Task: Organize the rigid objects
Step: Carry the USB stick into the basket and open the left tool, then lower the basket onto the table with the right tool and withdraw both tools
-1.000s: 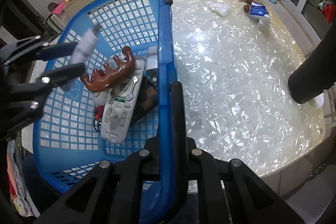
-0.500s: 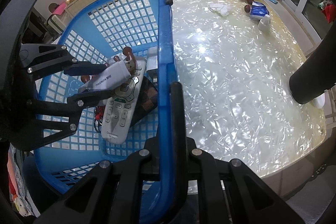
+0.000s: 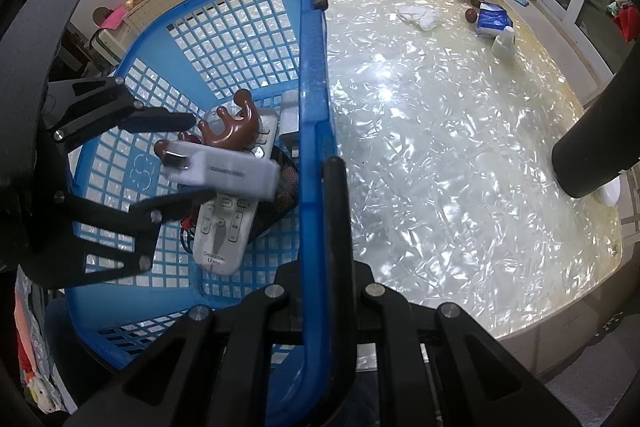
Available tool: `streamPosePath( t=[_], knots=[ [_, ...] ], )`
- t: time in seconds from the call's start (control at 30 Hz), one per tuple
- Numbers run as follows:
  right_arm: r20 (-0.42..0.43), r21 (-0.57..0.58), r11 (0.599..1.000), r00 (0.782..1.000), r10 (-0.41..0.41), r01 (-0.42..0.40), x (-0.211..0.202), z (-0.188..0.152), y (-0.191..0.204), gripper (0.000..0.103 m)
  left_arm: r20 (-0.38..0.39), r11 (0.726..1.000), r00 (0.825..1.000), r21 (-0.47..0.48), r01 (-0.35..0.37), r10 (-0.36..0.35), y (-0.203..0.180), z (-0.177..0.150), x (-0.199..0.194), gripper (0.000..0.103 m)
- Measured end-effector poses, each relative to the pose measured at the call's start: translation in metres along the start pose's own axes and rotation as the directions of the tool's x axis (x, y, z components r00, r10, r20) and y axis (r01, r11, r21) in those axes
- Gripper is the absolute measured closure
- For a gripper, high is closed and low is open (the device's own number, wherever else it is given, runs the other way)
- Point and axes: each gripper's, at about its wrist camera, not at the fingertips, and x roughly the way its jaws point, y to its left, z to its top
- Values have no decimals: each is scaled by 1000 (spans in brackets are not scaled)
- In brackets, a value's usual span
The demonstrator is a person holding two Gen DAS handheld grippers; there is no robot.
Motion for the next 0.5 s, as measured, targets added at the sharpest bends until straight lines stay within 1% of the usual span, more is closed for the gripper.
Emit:
streamPosePath(
  t=[0.03, 0.1, 0.2, 0.27, 0.3, 0.33, 0.4, 0.5],
  knots=[
    [0, 1, 1000, 1000, 0, 0, 0, 0, 0, 94, -2, 1000, 1000, 9, 0, 0, -2, 0, -1, 31],
    [0, 0, 1000, 1000, -1, 1, 0, -1, 0, 94, 0, 1000, 1000, 22, -14, 14, -5, 0, -5, 24],
    [-4, 1, 1000, 1000, -5, 5, 0, 0, 1, 94, -3, 1000, 1000, 19, -1, 1, -4, 1, -9, 23],
    [-7, 1, 1000, 1000, -8, 8, 0, 0, 1, 94, -7, 1000, 1000, 8, 5, -5, -2, 1, -13, 17],
    [-5, 0, 1000, 1000, -14, 14, -1, -1, 1, 94, -4, 1000, 1000, -3, 3, -3, -1, 1, -16, 10],
    [-1, -3, 1000, 1000, -20, 20, -3, -1, 1, 94, 2, 1000, 1000, -9, -2, 2, 0, 0, -19, 7],
    [10, 0, 1000, 1000, -26, 26, -8, -1, 1, 94, 16, 999, 1000, -33, -18, 19, 3, -2, -28, 7],
    [21, 1, 999, 999, -47, 47, -16, 0, 3, 94, 44, 995, 998, -97, -36, 40, 10, -7, -46, 5]
  ],
)
